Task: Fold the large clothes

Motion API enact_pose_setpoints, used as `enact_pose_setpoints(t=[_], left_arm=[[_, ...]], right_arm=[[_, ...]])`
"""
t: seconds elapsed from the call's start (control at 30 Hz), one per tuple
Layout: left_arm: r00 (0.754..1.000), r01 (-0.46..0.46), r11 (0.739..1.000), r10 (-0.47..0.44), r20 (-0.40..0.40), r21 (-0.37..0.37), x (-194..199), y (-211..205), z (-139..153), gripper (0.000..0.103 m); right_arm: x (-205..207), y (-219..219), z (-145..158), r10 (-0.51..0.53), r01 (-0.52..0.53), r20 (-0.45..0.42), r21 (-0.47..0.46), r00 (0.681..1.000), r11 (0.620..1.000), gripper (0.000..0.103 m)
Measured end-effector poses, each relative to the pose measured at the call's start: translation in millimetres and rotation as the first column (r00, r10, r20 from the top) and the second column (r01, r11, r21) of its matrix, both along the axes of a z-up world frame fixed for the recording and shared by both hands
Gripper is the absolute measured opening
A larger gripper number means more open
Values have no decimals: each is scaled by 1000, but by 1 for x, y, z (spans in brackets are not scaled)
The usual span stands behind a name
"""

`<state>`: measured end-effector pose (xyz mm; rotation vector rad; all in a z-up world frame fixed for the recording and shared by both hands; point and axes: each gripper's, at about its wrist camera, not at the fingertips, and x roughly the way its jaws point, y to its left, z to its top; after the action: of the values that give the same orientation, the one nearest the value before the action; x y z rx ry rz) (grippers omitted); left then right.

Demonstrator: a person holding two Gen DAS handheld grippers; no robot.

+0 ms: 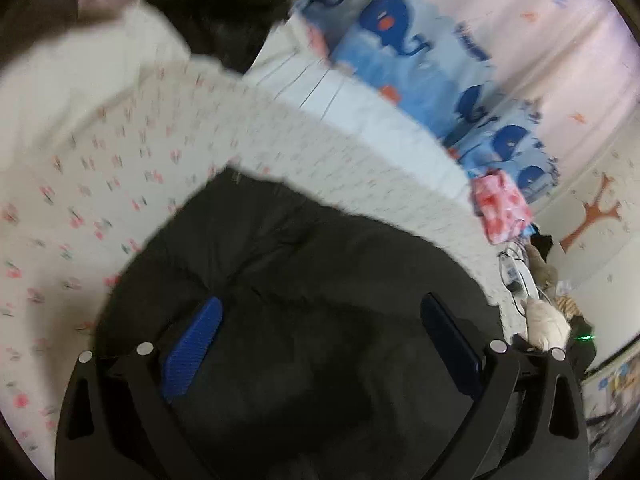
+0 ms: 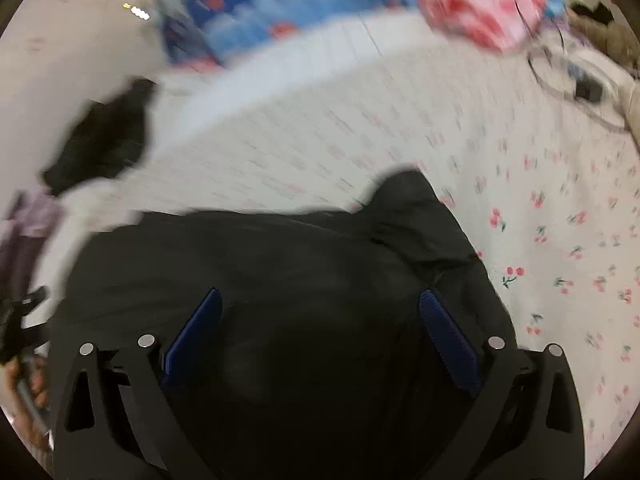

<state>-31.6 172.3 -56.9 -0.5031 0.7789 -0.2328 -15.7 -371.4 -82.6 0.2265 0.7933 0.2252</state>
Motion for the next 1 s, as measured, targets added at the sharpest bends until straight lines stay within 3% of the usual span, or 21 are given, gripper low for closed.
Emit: enact_pose_setpoints(t=[0.1,0.17,0.2,0.27,0.33,0.47,0.57,0.7,0.83,1.0], left_arm=[[999,-9,998,6,44,62,-24,4,0,96],[999,-3,998,6,-39,57,-19,9,-28,96],[999,3,997,1,-51,74,-18,9,-36,96],[997,-1,996,8,-75,92,-22,10,-34,96],[997,-10,999,12,-75,39,-34,18,-19,96],[999,13,1000,-12,-47,17,-73,35,10,96],[999,21,1000,-21,-40,-3,-99,44,17,96],[998,8,1000,-10,-57,-27,-122,46,13,96],[996,-25,995,17,-89,-97,-134,41,-2,96],[993,-41,990,26,-115,-134,-146,26,-7,96]], right_arm=[[-45,-2,4,-17,22,94,-50,995,999,96],[-41,-7,-37,-36,34,-12,-112,999,993,96],[-43,-13,-46,-9,8,-11,-58,1000,998,96],[-45,-18,-34,-45,43,-41,-59,998,997,96],[-59,-21,-15,-37,36,-16,-17,999,999,96],[-116,-50,18,-35,29,39,149,999,988,96],[-170,-93,12,-85,84,-13,343,996,936,96],[-228,-136,-29,-141,203,-154,538,978,818,96],[-242,-136,-50,-98,200,-194,620,976,758,96],[-216,-120,-66,-65,192,-210,667,975,720,96]])
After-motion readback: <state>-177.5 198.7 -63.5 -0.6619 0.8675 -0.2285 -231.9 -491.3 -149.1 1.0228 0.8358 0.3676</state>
